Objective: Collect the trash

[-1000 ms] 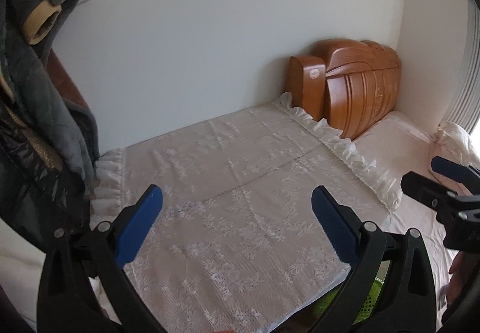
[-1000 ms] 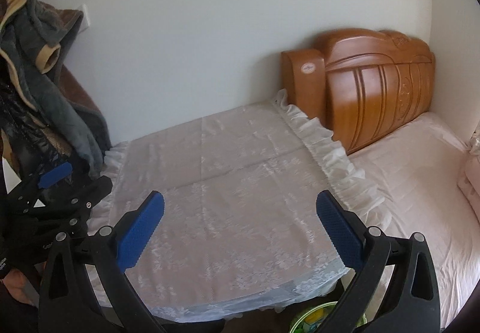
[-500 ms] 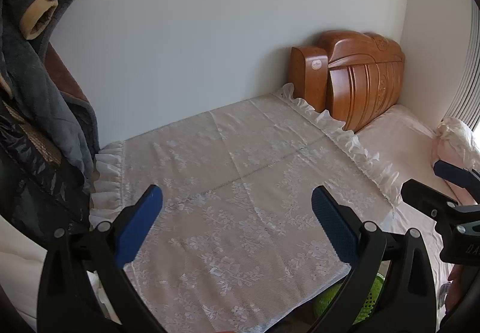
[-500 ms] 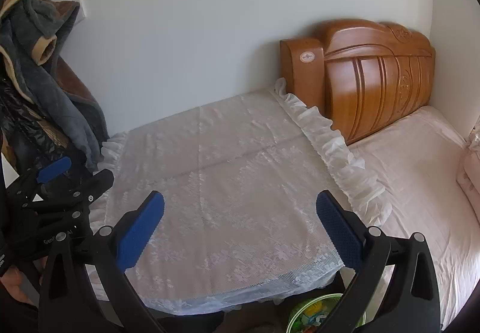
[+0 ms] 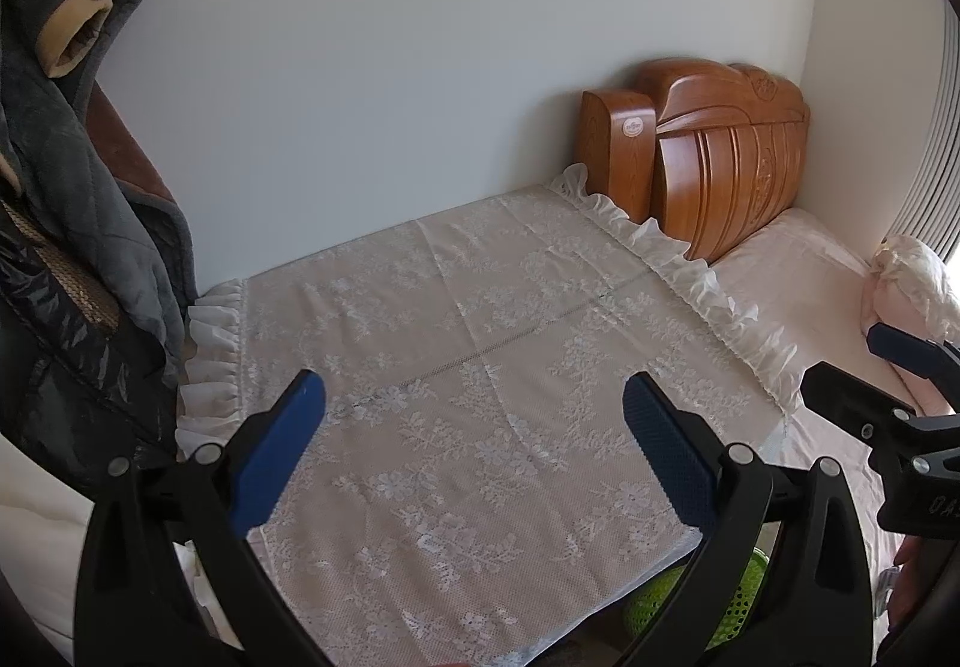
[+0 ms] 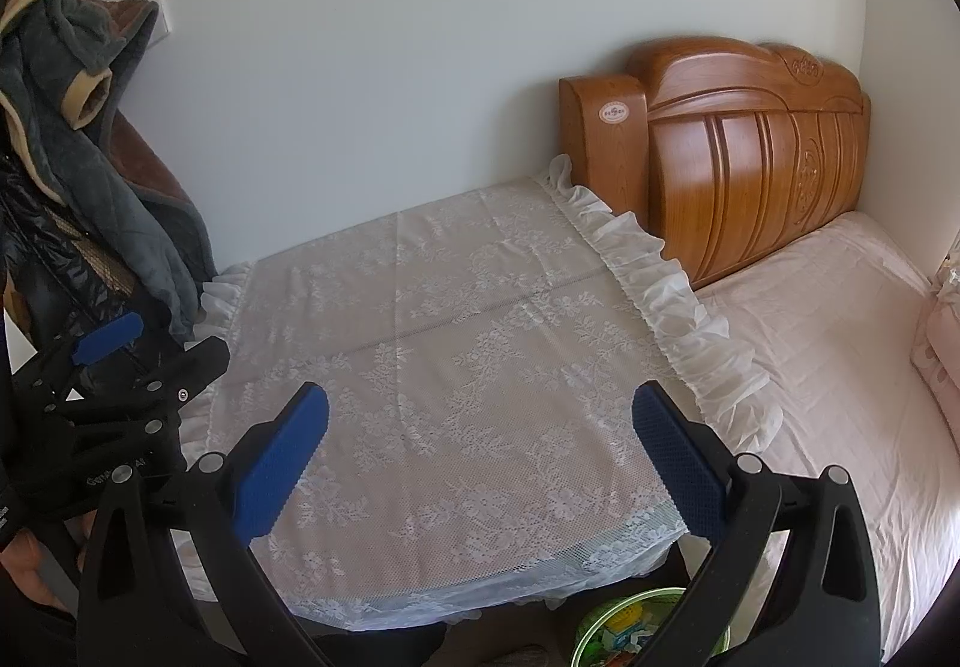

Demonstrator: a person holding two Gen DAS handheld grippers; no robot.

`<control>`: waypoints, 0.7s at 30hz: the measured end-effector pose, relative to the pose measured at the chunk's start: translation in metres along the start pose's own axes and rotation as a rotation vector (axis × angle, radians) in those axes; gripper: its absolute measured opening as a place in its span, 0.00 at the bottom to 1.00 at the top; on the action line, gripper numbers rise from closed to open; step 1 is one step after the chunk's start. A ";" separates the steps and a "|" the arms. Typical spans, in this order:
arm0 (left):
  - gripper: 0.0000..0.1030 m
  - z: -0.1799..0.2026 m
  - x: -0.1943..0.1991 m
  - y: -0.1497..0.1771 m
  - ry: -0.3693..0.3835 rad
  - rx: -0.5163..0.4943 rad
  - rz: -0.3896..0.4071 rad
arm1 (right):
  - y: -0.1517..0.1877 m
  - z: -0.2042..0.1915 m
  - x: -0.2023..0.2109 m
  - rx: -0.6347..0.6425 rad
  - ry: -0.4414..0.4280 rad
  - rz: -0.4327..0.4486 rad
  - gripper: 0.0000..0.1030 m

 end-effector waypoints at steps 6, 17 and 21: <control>0.93 0.002 0.001 0.000 0.003 -0.002 0.002 | 0.000 0.001 0.000 0.000 0.000 -0.001 0.98; 0.93 0.003 0.003 0.000 0.011 -0.008 0.006 | 0.002 0.002 0.000 0.003 0.001 -0.003 0.98; 0.92 0.003 0.003 0.000 0.011 -0.007 0.005 | 0.001 0.002 0.000 0.000 0.000 -0.002 0.98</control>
Point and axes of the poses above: each gripper's, at about its wrist camera, not at the fingertips, and x roughly against the way its jaws point, z to its right, y to its underside, the point moved 7 cm from there along -x, roughly the way its jaws point, and after that the axes turned 12 degrees about -z, right-handed, at the moved point
